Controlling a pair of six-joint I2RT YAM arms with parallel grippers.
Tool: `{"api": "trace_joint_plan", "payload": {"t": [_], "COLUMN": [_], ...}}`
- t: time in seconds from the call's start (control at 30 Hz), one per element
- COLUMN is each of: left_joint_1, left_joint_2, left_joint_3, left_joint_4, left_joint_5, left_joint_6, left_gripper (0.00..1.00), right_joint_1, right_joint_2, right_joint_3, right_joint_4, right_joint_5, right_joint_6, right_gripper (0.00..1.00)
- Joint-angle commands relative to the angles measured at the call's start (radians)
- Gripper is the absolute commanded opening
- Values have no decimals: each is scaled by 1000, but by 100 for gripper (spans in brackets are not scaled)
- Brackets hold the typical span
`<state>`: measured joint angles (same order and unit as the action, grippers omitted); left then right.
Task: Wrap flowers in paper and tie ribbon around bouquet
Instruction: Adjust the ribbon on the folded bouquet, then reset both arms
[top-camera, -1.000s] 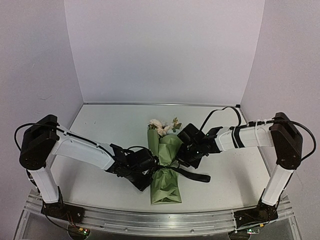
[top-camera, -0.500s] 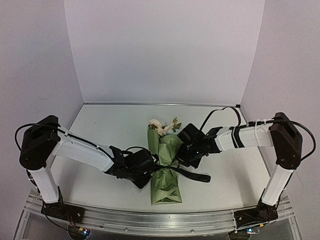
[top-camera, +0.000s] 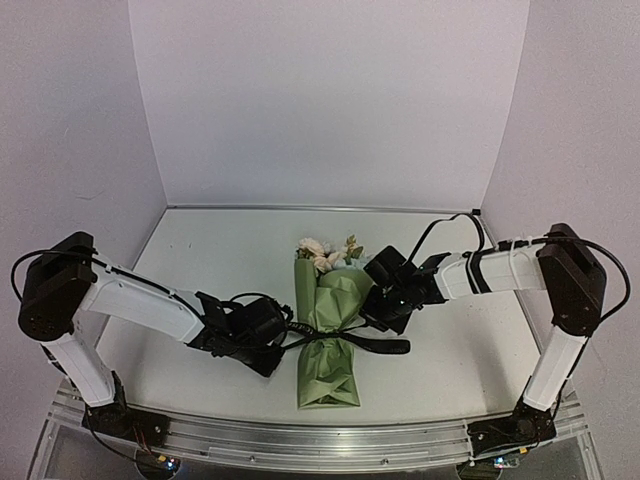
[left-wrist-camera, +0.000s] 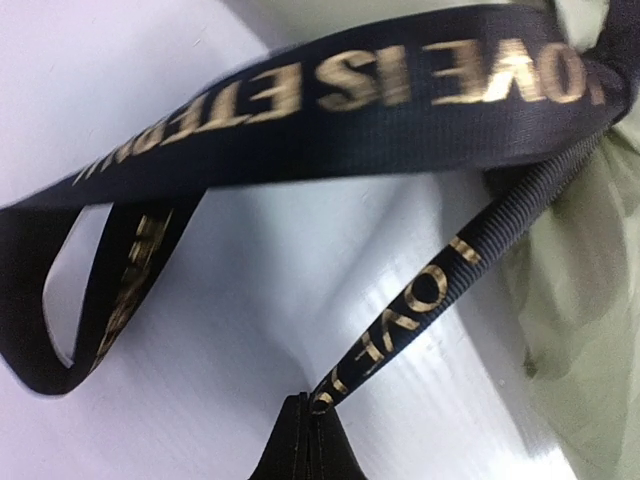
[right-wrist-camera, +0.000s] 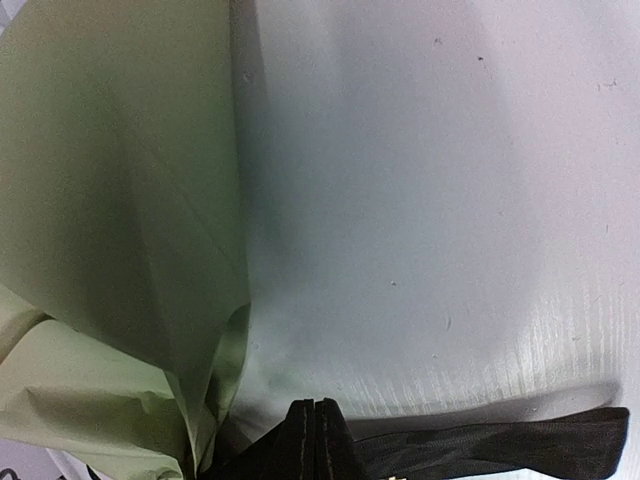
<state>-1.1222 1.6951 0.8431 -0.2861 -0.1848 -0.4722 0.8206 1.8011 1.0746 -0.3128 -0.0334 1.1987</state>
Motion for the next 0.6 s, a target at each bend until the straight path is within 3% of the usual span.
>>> {"api": "trace_joint_plan", "payload": {"t": [0.0,0.57], "left_joint_1": [27,109], "left_joint_2": [-56,-100], "left_joint_3": [-44,-123], "left_joint_4": [-36,-57], "left_joint_5": [32,103], "left_joint_6": [-64,-131], "left_gripper": [0,0], "right_joint_1": [-20,-66], "right_joint_2": [-33,-80], "right_joint_3": [-15,-65], "right_joint_4": [-4,-18], "right_joint_5": [33,74], "right_joint_6": [-26,-56], "right_gripper": [0,0]}}
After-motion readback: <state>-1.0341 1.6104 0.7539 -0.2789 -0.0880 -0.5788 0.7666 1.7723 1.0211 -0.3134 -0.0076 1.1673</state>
